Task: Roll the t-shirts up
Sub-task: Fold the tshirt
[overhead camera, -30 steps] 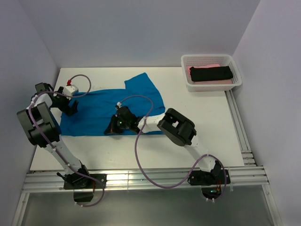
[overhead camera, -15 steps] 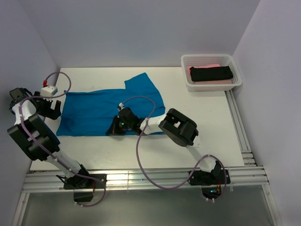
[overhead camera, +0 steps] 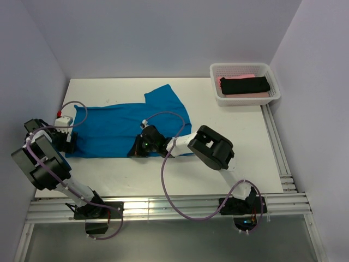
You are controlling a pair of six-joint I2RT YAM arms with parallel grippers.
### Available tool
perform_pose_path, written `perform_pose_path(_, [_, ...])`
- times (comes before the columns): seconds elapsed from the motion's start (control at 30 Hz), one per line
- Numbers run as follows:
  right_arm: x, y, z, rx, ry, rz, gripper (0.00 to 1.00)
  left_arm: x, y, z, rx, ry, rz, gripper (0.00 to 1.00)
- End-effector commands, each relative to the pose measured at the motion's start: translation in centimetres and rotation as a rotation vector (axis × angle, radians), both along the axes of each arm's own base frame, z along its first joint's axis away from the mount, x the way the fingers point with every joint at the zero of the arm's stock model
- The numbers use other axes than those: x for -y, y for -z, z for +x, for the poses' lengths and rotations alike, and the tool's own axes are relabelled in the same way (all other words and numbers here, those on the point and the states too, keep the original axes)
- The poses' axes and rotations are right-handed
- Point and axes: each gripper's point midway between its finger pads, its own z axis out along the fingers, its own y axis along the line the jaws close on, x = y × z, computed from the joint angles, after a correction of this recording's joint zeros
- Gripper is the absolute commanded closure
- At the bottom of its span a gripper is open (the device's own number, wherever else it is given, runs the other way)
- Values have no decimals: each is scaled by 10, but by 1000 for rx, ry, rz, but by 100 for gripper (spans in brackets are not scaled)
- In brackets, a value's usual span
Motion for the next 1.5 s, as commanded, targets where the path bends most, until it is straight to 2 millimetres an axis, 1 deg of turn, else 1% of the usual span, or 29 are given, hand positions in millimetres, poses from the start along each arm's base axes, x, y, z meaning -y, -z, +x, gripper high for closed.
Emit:
perform_pose_path(0.0, [10,-6,5,27,22,-18,100,-30,0,12,51,-89,120,0])
perform_pose_path(0.2, [11,-4,7,21,29,-16,100,-46,10,6,14,-132,194,1])
perform_pose_path(0.3, [12,3,7,10,37,-45,100,-41,13,2,9,-124,192,0])
perform_pose_path(0.33, [17,9,7,-6,45,-72,100,-44,7,1,20,-134,210,1])
perform_pose_path(0.47, [29,14,8,-30,75,-92,100,-44,-4,-13,2,-172,247,1])
perform_pose_path(0.5, [32,11,9,-20,74,-89,100,-45,-15,-16,16,-182,272,1])
perform_pose_path(0.53, [34,0,11,-4,81,-79,100,-41,-15,-22,5,-182,272,0])
perform_pose_path(0.57, [41,-2,11,4,88,-90,100,-40,-20,-24,11,-184,276,1])
perform_pose_path(0.6, [47,-6,16,32,98,-102,100,-38,-33,-24,40,-184,291,1])
perform_pose_path(0.63, [51,-23,18,54,104,-100,99,-35,-38,-23,58,-176,281,0])
perform_pose_path(0.7, [60,-38,22,85,110,-106,95,-30,-54,-21,85,-186,262,0])
perform_pose_path(0.73, [67,-57,28,121,119,-101,94,-30,-60,-19,93,-197,252,0])
perform_pose_path(0.8, [79,-72,33,166,126,-117,90,-36,-76,-12,128,-264,235,1])
perform_pose_path(0.83, [90,-87,40,187,157,-129,89,-39,-81,-9,143,-281,234,0])
perform_pose_path(0.87, [97,-92,44,200,171,-141,84,-43,-90,-5,167,-304,231,0])
perform_pose_path(0.9, [105,-105,46,233,180,-146,80,-43,-92,-3,176,-310,226,0])
perform_pose_path(0.97, [130,-109,63,264,248,-212,68,-45,-104,3,217,-334,210,1])
perform_pose_path(1.0, [143,-112,66,281,262,-255,68,-44,-122,14,306,-325,194,0])
perform_pose_path(1.07, [167,-121,89,305,335,-290,64,-50,-142,16,441,-410,129,1])
perform_pose_path(1.1, [176,-122,96,312,344,-313,63,-57,-171,23,562,-421,165,0])
perform_pose_path(1.13, [181,-133,109,327,367,-313,62,-56,-176,25,601,-433,157,1])
perform_pose_path(1.17, [197,-138,126,335,415,-333,62,-52,-183,28,636,-460,107,1])
perform_pose_path(1.2, [206,-133,134,334,417,-381,61,-53,-195,36,686,-454,95,0])
perform_pose_path(1.23, [208,-151,149,366,447,-378,60,-53,-215,43,724,-442,78,1])
perform_pose_path(1.27, [221,-150,163,381,474,-421,58,-53,-216,50,718,-454,25,0])
perform_pose_path(1.3, [223,-164,174,406,491,-424,57,-56,-239,57,763,-445,17,0])
perform_pose_path(1.37, [234,-163,190,429,518,-477,56,-55,-250,61,792,-468,-43,1])
perform_pose_path(1.4, [236,-173,197,446,532,-479,55,-54,-258,62,816,-468,-48,1])
perform_pose_path(1.47, [241,-179,206,475,555,-489,56,-51,-281,61,890,-466,-51,1])
